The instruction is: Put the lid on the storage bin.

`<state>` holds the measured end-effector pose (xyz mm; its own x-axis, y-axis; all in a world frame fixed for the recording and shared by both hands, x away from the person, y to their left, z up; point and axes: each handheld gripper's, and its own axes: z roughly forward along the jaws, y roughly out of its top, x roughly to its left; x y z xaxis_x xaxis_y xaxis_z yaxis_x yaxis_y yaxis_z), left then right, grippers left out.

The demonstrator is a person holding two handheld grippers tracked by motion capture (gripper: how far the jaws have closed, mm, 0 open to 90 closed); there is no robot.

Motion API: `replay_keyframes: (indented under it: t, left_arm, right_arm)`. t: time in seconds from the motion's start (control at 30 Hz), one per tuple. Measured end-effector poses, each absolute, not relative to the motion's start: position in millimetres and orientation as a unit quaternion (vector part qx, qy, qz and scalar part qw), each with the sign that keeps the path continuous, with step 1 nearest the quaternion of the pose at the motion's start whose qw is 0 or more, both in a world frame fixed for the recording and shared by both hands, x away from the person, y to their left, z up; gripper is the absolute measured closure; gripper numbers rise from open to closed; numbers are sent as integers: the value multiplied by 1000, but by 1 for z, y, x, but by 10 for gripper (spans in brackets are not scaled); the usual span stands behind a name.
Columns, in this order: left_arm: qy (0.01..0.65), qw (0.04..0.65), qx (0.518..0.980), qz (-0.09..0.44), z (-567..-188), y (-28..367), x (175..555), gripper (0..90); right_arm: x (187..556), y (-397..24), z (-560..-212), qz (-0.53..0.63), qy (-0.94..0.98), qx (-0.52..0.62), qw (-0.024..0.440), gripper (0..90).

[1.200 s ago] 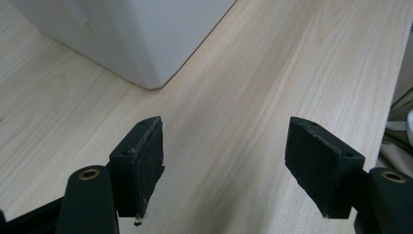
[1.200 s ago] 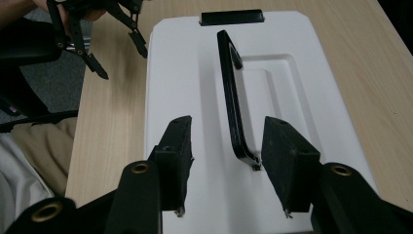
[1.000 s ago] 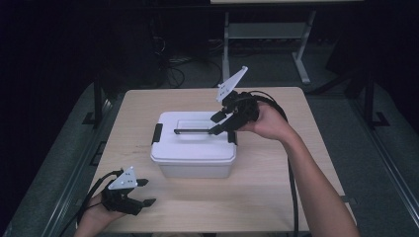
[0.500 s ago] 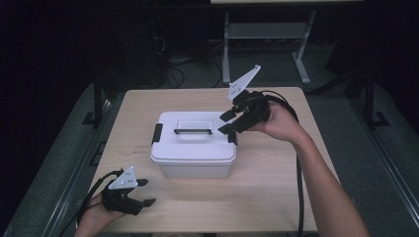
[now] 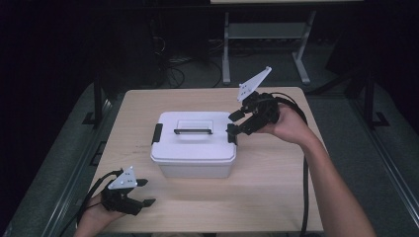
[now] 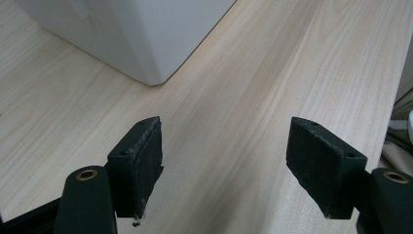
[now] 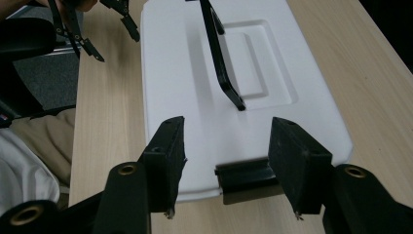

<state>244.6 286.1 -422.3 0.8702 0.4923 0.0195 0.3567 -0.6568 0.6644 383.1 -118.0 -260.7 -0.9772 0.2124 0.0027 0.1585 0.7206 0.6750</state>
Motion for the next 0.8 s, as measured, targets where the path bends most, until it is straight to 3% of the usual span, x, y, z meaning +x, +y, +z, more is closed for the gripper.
replay_keyframes:
  t: [0.8]
  left_arm:
    - [240, 338, 905, 98, -423, 288, 245, 288]
  right_arm:
    - [378, -153, -275, 353, 924, 144, 38, 386]
